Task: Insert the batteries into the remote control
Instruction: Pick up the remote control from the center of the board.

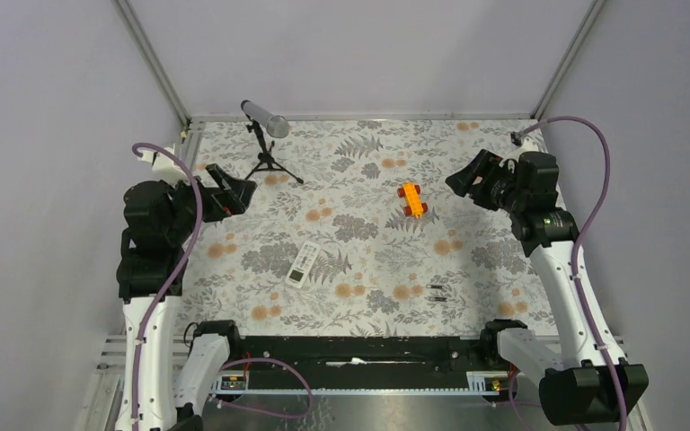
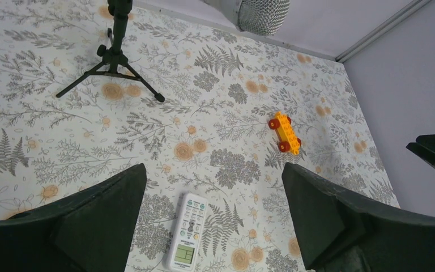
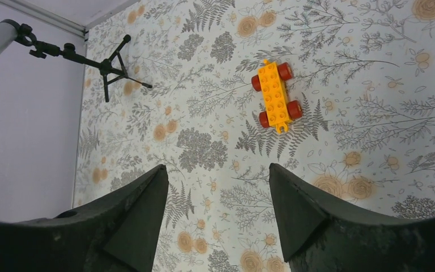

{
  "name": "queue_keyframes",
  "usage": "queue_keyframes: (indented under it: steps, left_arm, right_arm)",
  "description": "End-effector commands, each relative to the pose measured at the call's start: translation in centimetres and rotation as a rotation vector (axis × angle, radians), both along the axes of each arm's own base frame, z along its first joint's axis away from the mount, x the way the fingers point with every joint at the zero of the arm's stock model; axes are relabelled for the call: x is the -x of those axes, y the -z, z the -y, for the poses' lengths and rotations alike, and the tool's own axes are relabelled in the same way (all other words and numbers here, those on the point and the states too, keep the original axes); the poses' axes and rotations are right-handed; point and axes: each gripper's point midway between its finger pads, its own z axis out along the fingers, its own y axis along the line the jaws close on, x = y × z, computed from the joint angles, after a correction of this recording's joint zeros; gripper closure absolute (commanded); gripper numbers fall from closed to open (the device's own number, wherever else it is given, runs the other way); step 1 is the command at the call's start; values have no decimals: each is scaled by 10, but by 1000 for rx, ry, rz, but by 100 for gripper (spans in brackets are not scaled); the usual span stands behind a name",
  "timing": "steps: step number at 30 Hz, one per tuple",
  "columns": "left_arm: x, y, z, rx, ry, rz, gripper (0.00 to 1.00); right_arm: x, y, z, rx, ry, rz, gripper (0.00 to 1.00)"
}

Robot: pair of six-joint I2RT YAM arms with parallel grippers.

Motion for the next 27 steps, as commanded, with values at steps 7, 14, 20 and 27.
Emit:
queue_keyframes:
  steps: [7,14,20,27]
  left_arm:
    - [-7,5,4,45,5,133,1]
    - [-17,76,16,85,30,-98,1]
    - [-19,169,34,199,-2,-350,1]
    - [-17,215,66,268,15,-441,1]
  right_arm:
    - [-9,-10,-7,-46,-14,50,28]
    - [-10,1,-12,-64,-34,16,28]
    - [-11,7,-17,-91,-51,0,28]
    - [-11,17,-19,-87,-58,-24,28]
